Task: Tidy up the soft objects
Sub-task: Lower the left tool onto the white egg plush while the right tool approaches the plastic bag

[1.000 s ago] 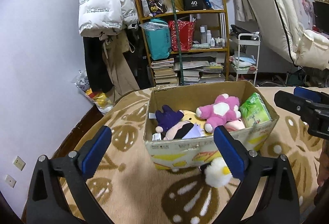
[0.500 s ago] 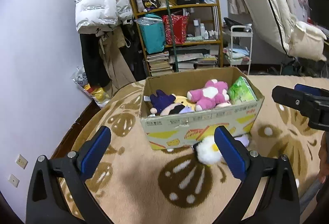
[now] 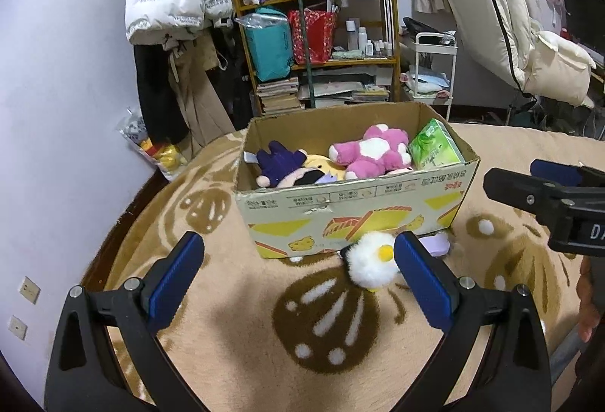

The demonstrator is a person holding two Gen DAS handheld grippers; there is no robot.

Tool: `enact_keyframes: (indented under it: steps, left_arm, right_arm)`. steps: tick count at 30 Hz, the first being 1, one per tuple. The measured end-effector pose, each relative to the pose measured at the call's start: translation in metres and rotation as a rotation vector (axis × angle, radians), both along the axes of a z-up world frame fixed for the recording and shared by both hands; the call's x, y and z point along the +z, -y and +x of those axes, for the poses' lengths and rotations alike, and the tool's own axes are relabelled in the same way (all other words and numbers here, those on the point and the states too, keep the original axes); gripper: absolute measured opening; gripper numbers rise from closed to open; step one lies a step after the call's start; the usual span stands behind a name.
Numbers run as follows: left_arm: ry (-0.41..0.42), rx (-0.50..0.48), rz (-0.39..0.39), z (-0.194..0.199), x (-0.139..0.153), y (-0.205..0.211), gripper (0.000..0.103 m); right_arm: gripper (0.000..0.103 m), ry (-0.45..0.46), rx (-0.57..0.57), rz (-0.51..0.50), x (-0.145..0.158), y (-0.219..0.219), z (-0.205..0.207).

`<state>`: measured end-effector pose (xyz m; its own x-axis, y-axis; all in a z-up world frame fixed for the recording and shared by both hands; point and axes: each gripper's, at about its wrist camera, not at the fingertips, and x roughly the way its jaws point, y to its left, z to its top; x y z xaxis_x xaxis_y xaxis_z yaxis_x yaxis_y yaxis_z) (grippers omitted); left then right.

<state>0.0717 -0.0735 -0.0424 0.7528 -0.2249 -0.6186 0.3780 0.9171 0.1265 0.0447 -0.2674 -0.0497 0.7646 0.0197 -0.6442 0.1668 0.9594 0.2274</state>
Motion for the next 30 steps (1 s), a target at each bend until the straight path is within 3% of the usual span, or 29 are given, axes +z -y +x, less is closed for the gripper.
enact_keyframes:
  steps: [13, 30]
  left_arm:
    - [-0.103, -0.031, -0.040, 0.029, -0.028, 0.012, 0.100]
    - [-0.168, -0.109, 0.032, 0.043, -0.068, 0.039, 0.100]
  right_arm:
    - [0.103, -0.114, -0.022, 0.058, -0.025, 0.018, 0.024]
    - [0.103, -0.247, -0.040, 0.118, -0.058, 0.034, 0.050]
